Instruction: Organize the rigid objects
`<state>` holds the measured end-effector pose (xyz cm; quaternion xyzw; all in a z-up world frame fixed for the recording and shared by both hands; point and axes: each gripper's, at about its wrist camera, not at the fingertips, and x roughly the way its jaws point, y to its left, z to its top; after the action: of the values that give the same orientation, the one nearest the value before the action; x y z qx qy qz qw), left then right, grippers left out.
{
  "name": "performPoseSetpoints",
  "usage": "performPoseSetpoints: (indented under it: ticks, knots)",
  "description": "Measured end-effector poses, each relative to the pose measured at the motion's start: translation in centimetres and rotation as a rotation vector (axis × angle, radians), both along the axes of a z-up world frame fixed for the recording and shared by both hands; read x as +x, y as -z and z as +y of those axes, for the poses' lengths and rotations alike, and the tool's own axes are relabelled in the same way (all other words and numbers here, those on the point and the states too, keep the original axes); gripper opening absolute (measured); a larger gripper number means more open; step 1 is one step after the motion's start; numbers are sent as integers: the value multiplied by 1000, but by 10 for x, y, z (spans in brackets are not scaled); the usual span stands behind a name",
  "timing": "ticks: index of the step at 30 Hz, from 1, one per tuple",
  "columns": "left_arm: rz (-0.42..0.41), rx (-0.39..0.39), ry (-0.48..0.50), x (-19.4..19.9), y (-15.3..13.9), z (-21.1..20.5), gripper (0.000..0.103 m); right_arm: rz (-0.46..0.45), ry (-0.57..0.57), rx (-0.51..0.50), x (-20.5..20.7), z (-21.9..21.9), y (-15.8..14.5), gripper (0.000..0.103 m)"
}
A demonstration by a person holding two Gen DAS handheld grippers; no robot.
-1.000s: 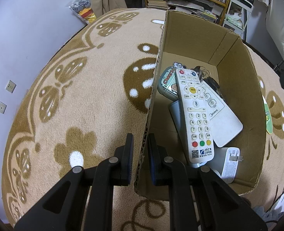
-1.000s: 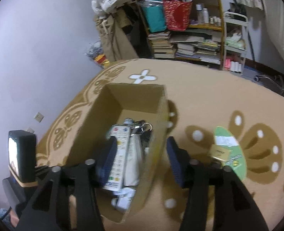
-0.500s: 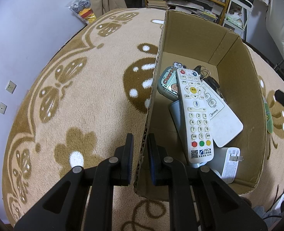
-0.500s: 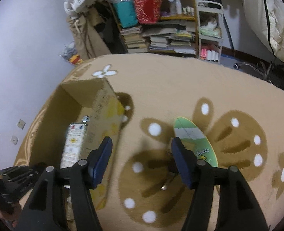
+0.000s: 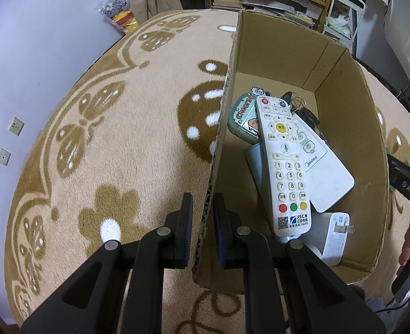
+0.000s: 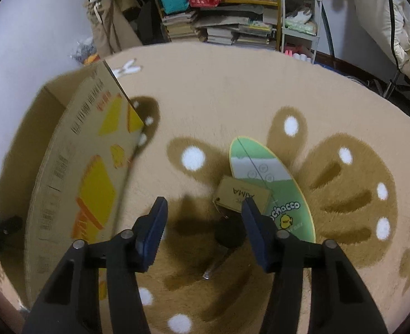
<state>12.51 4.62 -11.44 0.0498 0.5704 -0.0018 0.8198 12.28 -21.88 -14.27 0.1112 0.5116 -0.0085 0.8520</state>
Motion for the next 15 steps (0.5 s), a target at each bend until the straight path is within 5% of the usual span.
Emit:
performPoseSetpoints:
  ticks: [6, 15]
  knots:
    - [2, 5, 1, 1, 0, 0, 13, 28, 28, 7, 2, -9, 18, 28]
    - [2, 3, 0, 2, 1, -1, 13, 13, 62, 5, -3, -17, 19, 3]
